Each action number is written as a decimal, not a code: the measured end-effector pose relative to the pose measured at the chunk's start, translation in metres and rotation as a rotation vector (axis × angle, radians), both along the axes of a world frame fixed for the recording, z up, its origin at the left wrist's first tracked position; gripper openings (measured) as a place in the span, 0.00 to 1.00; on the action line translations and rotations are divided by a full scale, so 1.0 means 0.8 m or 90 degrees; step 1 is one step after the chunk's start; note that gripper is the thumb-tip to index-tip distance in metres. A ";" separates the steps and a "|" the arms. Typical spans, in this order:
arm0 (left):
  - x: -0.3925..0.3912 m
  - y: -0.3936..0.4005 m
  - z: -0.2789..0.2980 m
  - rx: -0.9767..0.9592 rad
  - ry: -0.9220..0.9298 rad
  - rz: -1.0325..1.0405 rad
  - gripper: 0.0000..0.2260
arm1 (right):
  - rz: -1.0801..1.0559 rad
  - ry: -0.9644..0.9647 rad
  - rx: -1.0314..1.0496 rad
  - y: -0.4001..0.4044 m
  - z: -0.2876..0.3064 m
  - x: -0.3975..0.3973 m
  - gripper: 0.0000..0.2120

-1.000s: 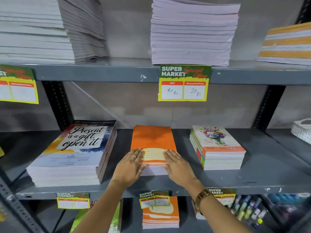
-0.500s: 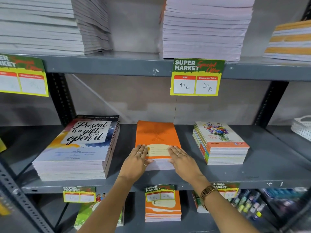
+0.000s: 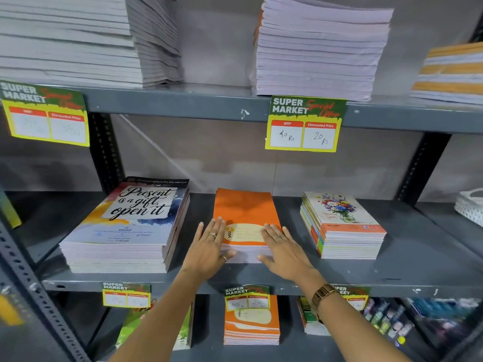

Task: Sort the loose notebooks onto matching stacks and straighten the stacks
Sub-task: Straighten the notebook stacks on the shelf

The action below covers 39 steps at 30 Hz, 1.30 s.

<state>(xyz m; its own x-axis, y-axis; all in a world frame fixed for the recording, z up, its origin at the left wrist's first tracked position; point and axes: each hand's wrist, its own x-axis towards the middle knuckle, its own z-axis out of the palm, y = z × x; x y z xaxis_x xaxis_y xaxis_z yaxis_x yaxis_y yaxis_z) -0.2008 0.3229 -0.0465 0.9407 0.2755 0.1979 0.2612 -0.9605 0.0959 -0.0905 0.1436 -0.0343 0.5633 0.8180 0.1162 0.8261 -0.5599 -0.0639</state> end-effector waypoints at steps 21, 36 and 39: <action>-0.182 0.161 0.032 0.097 0.016 0.125 0.57 | 0.167 -0.030 0.110 0.162 0.034 -0.130 0.33; -0.216 0.228 0.026 0.060 0.089 0.161 0.29 | 0.095 0.063 0.004 0.252 0.030 -0.193 0.31; -0.220 0.237 0.023 0.052 0.081 0.162 0.28 | 0.068 0.056 -0.010 0.263 0.027 -0.195 0.31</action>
